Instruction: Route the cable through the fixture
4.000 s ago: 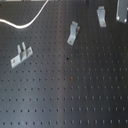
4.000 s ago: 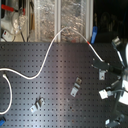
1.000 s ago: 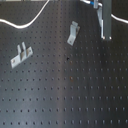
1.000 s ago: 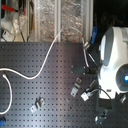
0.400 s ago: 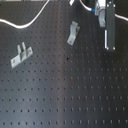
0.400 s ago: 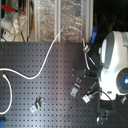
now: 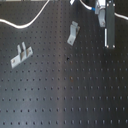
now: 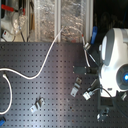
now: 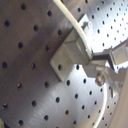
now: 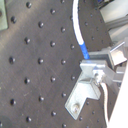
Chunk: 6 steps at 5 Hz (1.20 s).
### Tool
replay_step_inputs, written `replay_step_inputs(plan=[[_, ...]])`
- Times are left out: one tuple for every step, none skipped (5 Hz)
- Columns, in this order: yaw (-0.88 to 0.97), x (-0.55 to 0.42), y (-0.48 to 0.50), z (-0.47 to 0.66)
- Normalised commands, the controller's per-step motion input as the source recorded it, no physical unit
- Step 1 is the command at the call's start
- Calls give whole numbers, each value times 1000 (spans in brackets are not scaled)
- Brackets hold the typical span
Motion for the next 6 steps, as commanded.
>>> replay_step_inputs(plan=[[0, -23, 82, 158], [-6, -62, 172, 602], [0, -62, 213, 626], [0, -23, 189, 789], [0, 10, 156, 915], [151, 183, 14, 895]])
